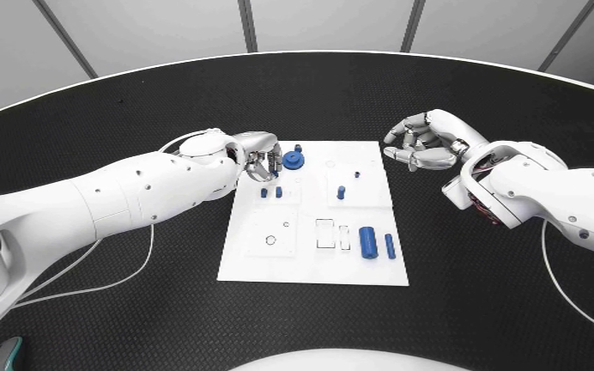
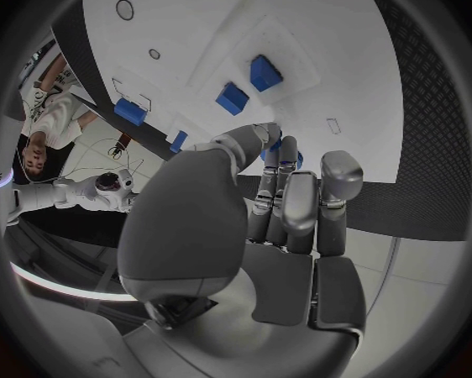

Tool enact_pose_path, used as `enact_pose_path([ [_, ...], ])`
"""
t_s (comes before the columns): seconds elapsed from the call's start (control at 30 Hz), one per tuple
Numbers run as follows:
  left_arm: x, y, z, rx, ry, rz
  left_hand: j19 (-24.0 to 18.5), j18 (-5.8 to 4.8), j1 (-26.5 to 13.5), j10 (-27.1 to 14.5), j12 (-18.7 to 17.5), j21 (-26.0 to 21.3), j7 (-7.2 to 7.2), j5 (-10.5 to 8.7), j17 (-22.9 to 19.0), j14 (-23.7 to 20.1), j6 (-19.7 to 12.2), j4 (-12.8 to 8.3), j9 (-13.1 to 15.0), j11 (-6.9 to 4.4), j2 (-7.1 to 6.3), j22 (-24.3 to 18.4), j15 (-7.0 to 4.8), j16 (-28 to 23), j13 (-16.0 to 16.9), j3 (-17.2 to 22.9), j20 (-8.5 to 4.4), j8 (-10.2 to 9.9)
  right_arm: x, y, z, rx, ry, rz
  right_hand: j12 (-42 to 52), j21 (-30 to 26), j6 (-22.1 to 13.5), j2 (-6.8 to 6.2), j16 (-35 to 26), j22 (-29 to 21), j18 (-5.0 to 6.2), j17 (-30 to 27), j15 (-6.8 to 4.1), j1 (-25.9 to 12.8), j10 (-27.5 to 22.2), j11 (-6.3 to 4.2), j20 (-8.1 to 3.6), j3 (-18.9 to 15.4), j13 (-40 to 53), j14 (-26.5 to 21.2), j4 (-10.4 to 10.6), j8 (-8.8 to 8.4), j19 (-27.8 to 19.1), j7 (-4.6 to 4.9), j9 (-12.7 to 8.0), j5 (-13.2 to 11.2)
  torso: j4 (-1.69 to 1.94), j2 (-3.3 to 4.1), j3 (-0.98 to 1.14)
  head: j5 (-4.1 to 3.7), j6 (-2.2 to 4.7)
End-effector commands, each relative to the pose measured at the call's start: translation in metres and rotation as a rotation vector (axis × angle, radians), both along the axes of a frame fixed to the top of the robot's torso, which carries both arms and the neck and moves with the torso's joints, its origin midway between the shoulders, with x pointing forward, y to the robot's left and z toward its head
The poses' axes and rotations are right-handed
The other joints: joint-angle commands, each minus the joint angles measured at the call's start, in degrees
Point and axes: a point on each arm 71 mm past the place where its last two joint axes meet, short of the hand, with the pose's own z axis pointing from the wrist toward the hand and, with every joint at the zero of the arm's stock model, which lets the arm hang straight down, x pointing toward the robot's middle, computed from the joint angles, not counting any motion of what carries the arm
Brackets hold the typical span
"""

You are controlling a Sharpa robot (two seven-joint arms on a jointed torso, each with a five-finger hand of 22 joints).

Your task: Assemble the parts on the task board

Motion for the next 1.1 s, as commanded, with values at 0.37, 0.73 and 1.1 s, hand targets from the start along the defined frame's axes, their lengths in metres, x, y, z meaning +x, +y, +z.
enact_pose_path([
  [0.37,0.0008,-0.0010,-0.0017,0.013,0.017,0.004,0.33,-1.13,-0.49,0.31,-0.24,0.19,0.14,-0.27,-0.07,0.39,0.37,-0.27,-0.06,0.08,-0.05,-0.09,0.10,0.27,0.08,0.05,-0.02,-0.37,0.0000,0.0000,0.0000,0.000,0.000,0.000,-0.07,-0.17,-0.41,-0.04,-0.40,-0.01,0.34,-0.03,-0.16,0.35,-0.13,0.14,0.10,0.34,0.06,0.02,-0.05,0.22,-0.28,0.00,-0.09,0.23,0.00,-0.07,-0.01,-0.03,-0.20],
  [0.73,0.0018,-0.0012,-0.0026,0.019,0.024,0.007,0.32,-1.13,-0.51,0.31,-0.33,0.20,0.13,-0.27,-0.14,0.37,0.37,-0.29,-0.07,0.08,-0.02,-0.07,0.10,0.24,0.09,0.07,-0.02,-0.42,0.0000,0.0001,-0.0001,0.000,0.000,0.001,-0.07,-0.17,-0.41,-0.04,-0.40,-0.01,0.34,-0.03,-0.16,0.35,-0.13,0.14,0.10,0.34,0.06,0.02,-0.05,0.22,-0.28,0.00,-0.09,0.23,0.01,-0.03,0.01,0.01,-0.25],
  [1.1,0.0018,-0.0054,-0.0031,0.018,0.029,-0.007,0.25,-1.12,-0.65,0.32,-0.46,0.15,0.14,-0.32,-0.21,0.35,0.38,-0.27,-0.09,0.09,-0.04,-0.14,0.10,0.21,0.10,0.01,-0.02,-0.48,0.0002,0.0002,-0.0001,0.000,0.001,0.001,-0.07,-0.17,-0.41,-0.04,-0.40,-0.01,0.34,-0.03,-0.16,0.35,-0.13,0.14,0.10,0.34,0.06,0.02,-0.05,0.22,-0.28,0.00,-0.09,0.23,0.00,-0.06,0.01,-0.07,-0.46],
])
